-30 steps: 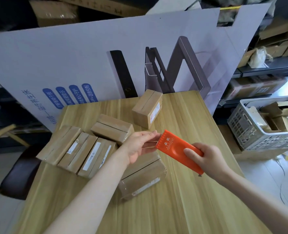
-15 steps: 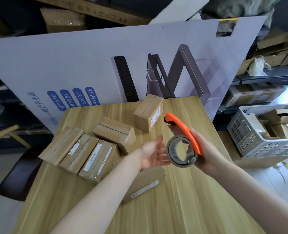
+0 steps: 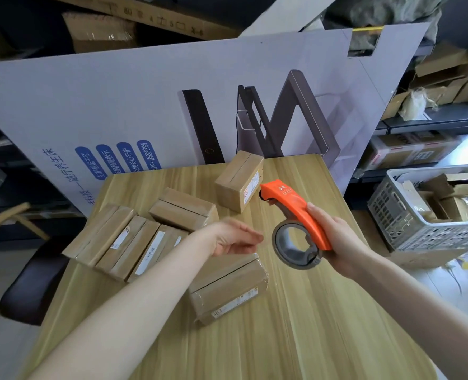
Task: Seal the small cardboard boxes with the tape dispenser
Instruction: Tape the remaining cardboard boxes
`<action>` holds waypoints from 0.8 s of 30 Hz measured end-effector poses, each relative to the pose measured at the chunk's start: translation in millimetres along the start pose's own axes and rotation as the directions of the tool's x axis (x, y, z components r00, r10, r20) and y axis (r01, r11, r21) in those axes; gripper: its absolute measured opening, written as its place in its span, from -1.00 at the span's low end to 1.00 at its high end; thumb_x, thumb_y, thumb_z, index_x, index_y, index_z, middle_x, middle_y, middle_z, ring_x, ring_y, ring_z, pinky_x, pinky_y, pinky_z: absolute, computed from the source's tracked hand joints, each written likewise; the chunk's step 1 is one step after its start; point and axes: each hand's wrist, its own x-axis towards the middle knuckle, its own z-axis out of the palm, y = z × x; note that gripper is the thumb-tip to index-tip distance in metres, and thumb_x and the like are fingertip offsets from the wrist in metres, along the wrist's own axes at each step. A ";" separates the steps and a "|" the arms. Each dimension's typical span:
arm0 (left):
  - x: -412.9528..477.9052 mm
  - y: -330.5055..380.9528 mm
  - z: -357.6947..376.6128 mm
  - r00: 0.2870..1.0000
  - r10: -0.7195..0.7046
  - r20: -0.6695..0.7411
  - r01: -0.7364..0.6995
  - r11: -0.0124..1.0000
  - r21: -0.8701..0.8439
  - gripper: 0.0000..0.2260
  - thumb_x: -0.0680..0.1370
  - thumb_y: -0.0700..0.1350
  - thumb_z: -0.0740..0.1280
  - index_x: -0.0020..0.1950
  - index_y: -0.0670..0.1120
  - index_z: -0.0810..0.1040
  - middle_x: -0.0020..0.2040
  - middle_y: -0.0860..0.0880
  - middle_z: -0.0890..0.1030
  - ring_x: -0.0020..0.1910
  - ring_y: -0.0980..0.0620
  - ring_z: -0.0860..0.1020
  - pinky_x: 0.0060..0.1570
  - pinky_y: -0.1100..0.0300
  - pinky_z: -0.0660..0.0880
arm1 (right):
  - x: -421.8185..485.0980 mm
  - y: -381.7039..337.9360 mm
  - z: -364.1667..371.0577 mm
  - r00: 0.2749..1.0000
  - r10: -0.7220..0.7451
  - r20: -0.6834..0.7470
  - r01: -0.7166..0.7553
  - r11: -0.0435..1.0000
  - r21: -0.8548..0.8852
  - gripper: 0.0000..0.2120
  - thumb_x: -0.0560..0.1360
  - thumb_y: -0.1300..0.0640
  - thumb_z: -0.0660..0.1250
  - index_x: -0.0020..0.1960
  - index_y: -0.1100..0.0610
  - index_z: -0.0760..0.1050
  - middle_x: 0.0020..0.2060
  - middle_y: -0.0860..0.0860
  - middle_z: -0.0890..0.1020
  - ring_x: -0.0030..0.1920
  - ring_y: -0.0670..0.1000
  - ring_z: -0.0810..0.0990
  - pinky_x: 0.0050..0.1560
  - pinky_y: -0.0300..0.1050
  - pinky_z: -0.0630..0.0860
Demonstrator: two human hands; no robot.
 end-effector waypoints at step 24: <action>13.1 -2.6 -6.7 0.998 0.043 -0.041 -0.045 0.998 -0.043 -0.89 0.46 -0.32 0.43 -0.10 -0.15 0.56 -0.34 -0.02 0.64 -0.28 0.10 0.62 -0.34 0.33 0.53 | -9.8 14.5 8.9 0.972 -0.219 0.085 0.234 0.926 -0.296 -0.44 0.41 -0.20 0.39 -0.07 0.35 0.59 -0.36 0.13 0.62 -0.38 0.04 0.56 -0.40 -0.14 0.43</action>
